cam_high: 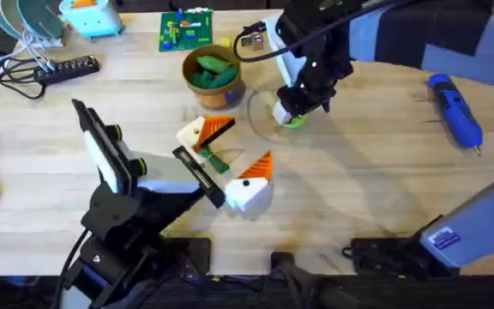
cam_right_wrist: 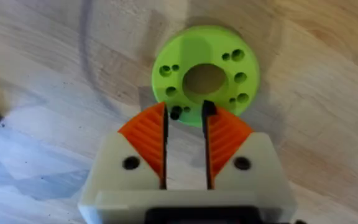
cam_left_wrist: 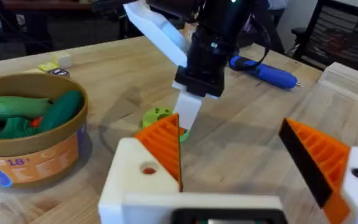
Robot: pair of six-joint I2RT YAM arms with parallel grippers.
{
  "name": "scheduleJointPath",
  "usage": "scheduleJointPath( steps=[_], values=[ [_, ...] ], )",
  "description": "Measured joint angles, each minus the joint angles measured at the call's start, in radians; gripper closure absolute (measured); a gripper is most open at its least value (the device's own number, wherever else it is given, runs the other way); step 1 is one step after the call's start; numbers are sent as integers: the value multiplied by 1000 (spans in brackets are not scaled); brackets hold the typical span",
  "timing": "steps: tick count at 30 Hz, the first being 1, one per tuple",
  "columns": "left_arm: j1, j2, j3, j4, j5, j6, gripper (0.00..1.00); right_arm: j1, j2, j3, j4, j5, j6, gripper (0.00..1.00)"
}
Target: Pick up the gripper from the table and insert it into the empty holder that is missing its gripper. Then pick up a screw, insert it into the mounting hole, and use the screwdriver to tighten it. Finally, clean up the table by picking up the vegetable and placing it into the bucket.
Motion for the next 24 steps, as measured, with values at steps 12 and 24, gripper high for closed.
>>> scheduleJointPath(
  steps=[12,24],
  values=[
    [0,0,0,0,0,0,8,0,0,0,-2,1,26,973],
    [0,0,0,0,0,0,8,-11,0,26,-78,1,27,994]
  ],
)
